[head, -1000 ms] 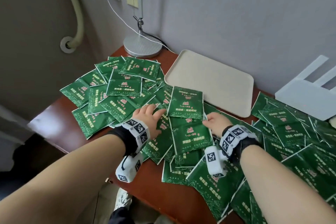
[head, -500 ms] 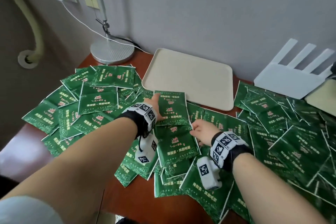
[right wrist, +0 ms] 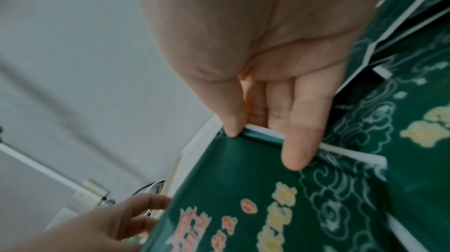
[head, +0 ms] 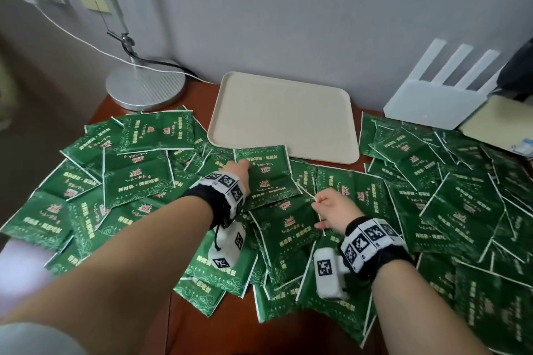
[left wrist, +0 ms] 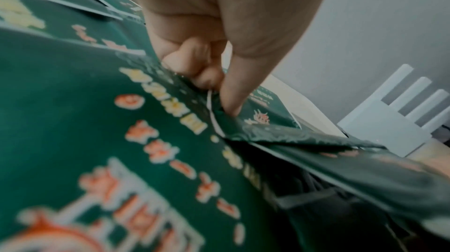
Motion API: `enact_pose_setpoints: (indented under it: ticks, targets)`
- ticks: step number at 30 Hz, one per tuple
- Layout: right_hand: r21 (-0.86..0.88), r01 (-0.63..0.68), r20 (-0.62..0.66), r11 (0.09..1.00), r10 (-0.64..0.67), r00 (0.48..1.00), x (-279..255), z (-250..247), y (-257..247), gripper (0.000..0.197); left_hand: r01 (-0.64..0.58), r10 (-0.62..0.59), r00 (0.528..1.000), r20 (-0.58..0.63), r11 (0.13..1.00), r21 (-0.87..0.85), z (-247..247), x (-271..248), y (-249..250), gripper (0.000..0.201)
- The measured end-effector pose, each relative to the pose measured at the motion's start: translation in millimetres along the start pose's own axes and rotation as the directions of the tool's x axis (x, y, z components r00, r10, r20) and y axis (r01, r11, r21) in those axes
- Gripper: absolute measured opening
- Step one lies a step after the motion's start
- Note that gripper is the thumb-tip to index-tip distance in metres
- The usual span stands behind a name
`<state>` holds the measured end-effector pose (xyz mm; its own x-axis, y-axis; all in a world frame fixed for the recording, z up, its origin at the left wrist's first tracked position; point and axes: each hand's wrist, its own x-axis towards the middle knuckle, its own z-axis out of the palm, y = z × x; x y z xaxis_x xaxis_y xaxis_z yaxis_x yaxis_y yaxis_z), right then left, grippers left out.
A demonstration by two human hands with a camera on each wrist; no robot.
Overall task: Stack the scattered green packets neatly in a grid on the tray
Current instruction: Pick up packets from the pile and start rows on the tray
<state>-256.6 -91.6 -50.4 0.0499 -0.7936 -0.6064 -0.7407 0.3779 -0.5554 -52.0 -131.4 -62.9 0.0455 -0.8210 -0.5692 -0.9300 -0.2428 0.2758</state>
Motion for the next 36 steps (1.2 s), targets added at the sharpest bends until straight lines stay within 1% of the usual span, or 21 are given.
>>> enact_pose_setpoints:
  ticks: [2, 5, 7, 9, 11, 12, 14, 16, 17, 19, 20, 21, 23, 24, 26, 28, 29, 31, 34, 36]
  targets:
    - [0.046, -0.013, -0.044, 0.999, 0.015, 0.999, -2.4, 1.4, 2.2, 0.018, 0.007, -0.007, 1.0, 0.0, 0.999, 0.037, 1.0, -0.6, 0.1, 0.065]
    - [0.114, -0.047, -0.098, 0.992, 0.058, 0.993, -4.6, 0.8, 8.1, 0.018, -0.028, 0.023, 0.999, 0.045, 0.993, 0.118, 4.5, -4.1, 4.5, 0.076]
    - [0.161, -0.071, -0.14, 0.984, 0.094, 0.986, -5.5, -2.5, 13.8, 0.018, -0.054, 0.043, 0.996, 0.072, 0.986, 0.155, 7.3, -6.2, 10.4, 0.076]
    - [0.209, -0.09, -0.188, 0.974, 0.131, 0.973, -6.8, -6.4, 21.4, 0.019, -0.083, 0.07, 0.995, 0.071, 0.977, 0.195, 8.5, -6.3, 14.9, 0.073]
    - [0.269, -0.11, -0.237, 0.957, 0.177, 0.955, -8.9, -10.9, 29.5, 0.014, -0.112, 0.102, 0.993, 0.064, 0.974, 0.199, 7.6, -6.4, 15.2, 0.067]
    - [0.295, -0.116, -0.259, 0.948, 0.196, 0.946, -10.0, -13.2, 33.5, 0.01, -0.117, 0.109, 0.992, 0.056, 0.978, 0.173, 8.2, -4.7, 12.8, 0.062]
    - [0.342, -0.098, -0.304, 0.935, 0.209, 0.929, -12.8, -17.5, 39.9, 0.006, -0.112, 0.11, 0.994, 0.025, 0.991, 0.067, 7.5, -2.7, 7.7, 0.052]
    - [0.397, -0.066, -0.343, 0.915, 0.215, 0.914, -15.4, -21.2, 44.4, 0.001, -0.093, 0.093, 0.996, -0.007, 0.994, -0.063, 4.8, -0.5, 3.6, 0.049]
    - [0.421, -0.044, -0.364, 0.906, 0.213, 0.907, -16.3, -22.9, 46.0, 0.002, -0.09, 0.087, 0.996, -0.024, 0.986, -0.142, 1.9, 0.1, 2.0, 0.054]
    - [0.47, 0.006, -0.412, 0.883, 0.213, 0.886, -18.5, -26.2, 47.9, 0.006, -0.097, 0.082, 0.995, -0.06, 0.948, -0.303, -7.2, -1.8, -0.7, 0.07]
    - [0.494, 0.025, -0.433, 0.869, 0.221, 0.874, -20.1, -28.2, 47.1, 0.005, -0.108, 0.082, 0.993, -0.085, 0.927, -0.36, -13.8, -4.3, -2.0, 0.078]
    - [0.52, 0.052, -0.457, 0.853, 0.226, 0.86, -23.3, -30.3, 44.5, 0.001, -0.124, 0.082, 0.989, -0.122, 0.908, -0.399, -20.9, -7.3, -4.2, 0.083]
    - [0.555, 0.101, -0.484, 0.826, 0.222, 0.847, -29.0, -34.4, 39.8, 0.015, -0.164, 0.083, 0.975, -0.206, 0.895, -0.415, -36.2, -15.4, -10.2, 0.086]
    - [0.551, 0.124, -0.481, 0.825, 0.193, 0.855, -30.6, -36.3, 38.3, 0.024, -0.184, 0.089, 0.967, -0.239, 0.892, -0.413, -43.0, -20.0, -13.6, 0.083]
    - [0.499, 0.162, -0.454, 0.852, 0.097, 0.886, -32.9, -38.0, 33.5, 0.043, -0.23, 0.121, 0.953, -0.277, 0.887, -0.401, -52.9, -28.9, -19.6, 0.07]
    - [0.353, 0.16, -0.41, 0.922, -0.001, 0.912, -32.6, -36.8, 28.7, 0.05, -0.261, 0.147, 0.941, -0.306, 0.889, -0.376, -57.5, -38.7, -24.2, 0.059]
    - [0.255, 0.143, -0.397, 0.956, -0.031, 0.917, -31.2, -36.0, 26.7, 0.05, -0.266, 0.152, 0.936, -0.319, 0.896, -0.354, -57.1, -42.4, -26.1, 0.057]
    - [0.138, 0.088, -0.398, 0.986, -0.026, 0.917, -27.3, -34.3, 23.5, 0.041, -0.244, 0.146, 0.937, -0.317, 0.924, -0.295, -52.9, -47.8, -29.1, 0.056]
    - [0.058, 0.028, -0.424, 0.998, -0.001, 0.905, -22.7, -34.5, 19.9, 0.024, -0.162, 0.11, 0.961, -0.255, 0.968, -0.193, -46.0, -48.7, -32.1, 0.053]
    - [0.017, 0.023, -0.473, 1.0, -0.013, 0.881, -20.6, -37.7, 18.4, 0.022, -0.104, 0.076, 0.975, -0.207, 0.986, -0.13, -44.1, -45.2, -34.1, 0.047]
